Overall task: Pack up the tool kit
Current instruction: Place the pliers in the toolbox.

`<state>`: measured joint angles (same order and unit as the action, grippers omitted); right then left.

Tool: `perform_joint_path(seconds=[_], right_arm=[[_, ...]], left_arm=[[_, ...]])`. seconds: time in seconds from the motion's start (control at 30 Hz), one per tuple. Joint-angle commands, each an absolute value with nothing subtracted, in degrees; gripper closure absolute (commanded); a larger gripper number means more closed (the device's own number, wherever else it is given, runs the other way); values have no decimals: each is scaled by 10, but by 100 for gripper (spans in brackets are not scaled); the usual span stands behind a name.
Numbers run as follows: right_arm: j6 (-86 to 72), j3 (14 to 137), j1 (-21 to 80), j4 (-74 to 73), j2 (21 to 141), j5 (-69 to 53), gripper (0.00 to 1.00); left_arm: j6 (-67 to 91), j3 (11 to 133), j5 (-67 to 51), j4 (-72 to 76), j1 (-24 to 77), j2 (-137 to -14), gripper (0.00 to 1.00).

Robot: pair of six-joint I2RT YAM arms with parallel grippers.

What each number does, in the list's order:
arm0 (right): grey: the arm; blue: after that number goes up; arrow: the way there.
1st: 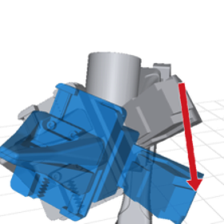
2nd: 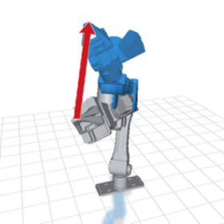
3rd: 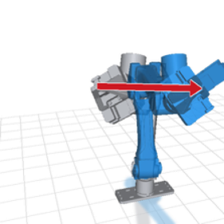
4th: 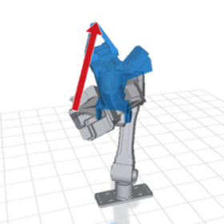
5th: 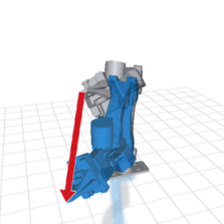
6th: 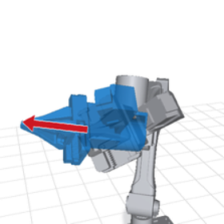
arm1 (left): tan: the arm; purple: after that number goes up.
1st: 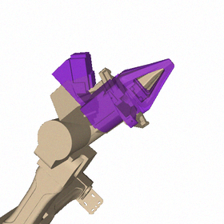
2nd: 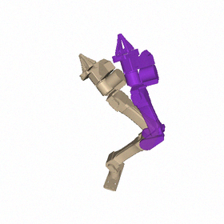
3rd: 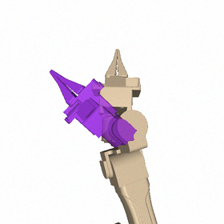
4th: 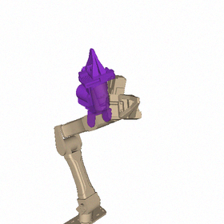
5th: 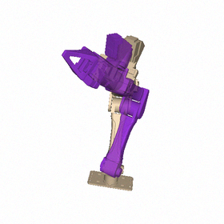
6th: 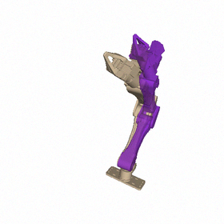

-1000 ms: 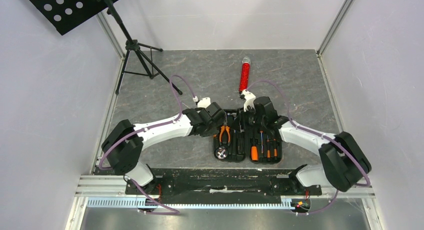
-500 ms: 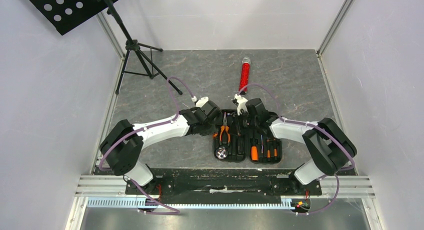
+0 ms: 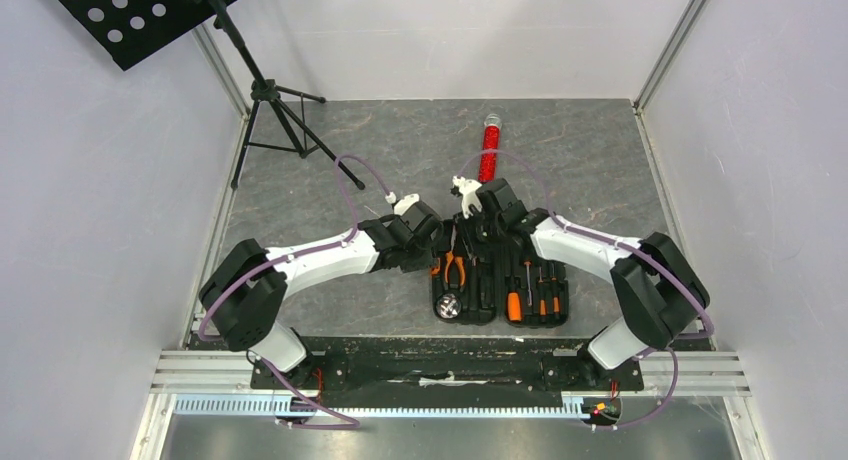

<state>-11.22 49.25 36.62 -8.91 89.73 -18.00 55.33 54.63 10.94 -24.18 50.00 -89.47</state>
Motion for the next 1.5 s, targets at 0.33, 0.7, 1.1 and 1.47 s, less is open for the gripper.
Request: perform_joint_path(seconds=[0.33, 0.7, 1.1, 1.47], right_arm=[[-69, 603, 367, -138, 920, -91, 83], [-62, 609, 367, -138, 955, -103, 91], [-63, 609, 368, -142, 982, -110, 95], [-51, 618, 409, -238, 1027, -34, 100]], left_arm=[[523, 550, 65, -193, 506, -854, 35], [522, 551, 44, -185, 507, -880, 40], [516, 573, 60, -236, 510, -948, 51], [549, 569, 62, -258, 510, -985, 74]])
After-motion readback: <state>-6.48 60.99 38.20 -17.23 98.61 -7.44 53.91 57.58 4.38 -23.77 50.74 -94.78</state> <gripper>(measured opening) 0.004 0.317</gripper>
